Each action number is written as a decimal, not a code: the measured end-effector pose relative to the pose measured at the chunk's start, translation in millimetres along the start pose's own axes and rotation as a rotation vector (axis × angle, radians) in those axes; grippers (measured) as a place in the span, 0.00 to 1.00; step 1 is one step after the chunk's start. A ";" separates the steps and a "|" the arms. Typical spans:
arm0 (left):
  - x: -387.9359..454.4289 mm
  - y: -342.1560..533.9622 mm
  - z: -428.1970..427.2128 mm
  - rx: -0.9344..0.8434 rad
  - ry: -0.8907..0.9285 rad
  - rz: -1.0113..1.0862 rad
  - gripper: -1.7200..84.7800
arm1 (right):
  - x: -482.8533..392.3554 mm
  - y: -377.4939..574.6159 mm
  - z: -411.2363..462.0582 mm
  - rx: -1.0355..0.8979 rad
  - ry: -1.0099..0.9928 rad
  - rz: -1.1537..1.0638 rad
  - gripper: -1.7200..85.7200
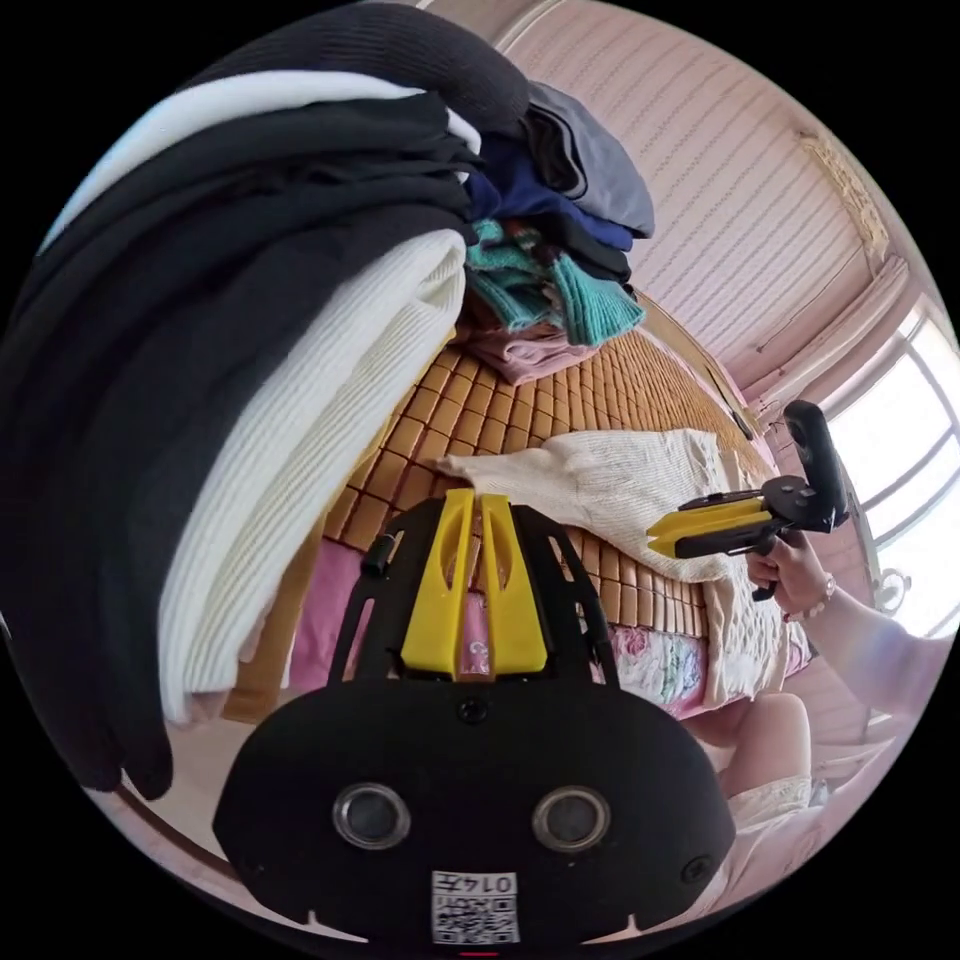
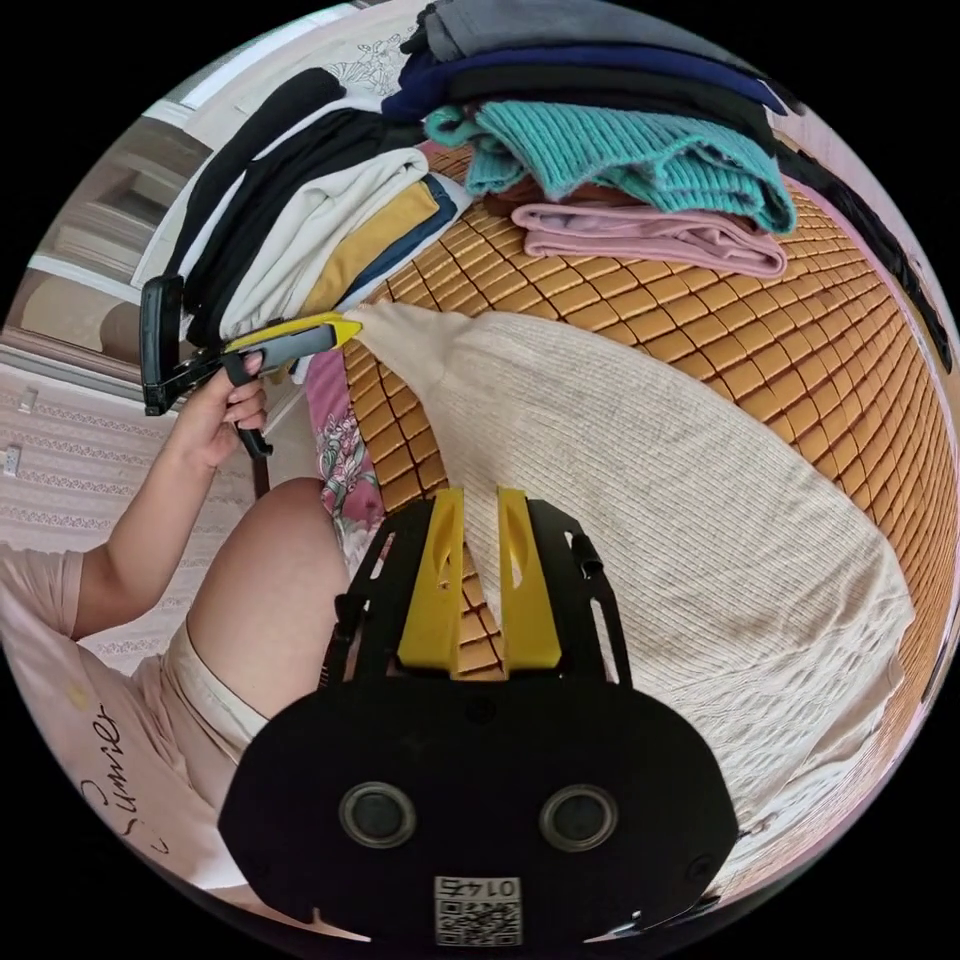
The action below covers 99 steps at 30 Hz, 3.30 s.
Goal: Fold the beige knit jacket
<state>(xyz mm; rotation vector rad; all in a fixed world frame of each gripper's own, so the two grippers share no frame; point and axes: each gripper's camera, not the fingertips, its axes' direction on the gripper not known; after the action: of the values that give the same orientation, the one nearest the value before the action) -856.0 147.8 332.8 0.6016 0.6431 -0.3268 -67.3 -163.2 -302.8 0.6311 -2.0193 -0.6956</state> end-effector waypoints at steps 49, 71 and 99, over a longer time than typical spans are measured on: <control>340.0 228.9 185.2 -0.027 0.108 0.666 0.02 | 13.4 180.4 -635.0 0.805 -0.358 0.164 0.03; 301.1 377.6 340.2 -0.214 0.175 0.761 0.07 | 94.1 334.2 -634.2 0.691 -0.260 1.031 0.02; 665.9 703.7 486.8 -0.294 0.409 1.514 0.11 | -51.4 616.1 -757.7 1.237 0.543 2.026 0.17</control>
<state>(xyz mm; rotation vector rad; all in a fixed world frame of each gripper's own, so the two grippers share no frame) 197.7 331.9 510.6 0.7194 0.4526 1.3078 507.3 135.0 430.3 -0.6964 -1.3063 1.7256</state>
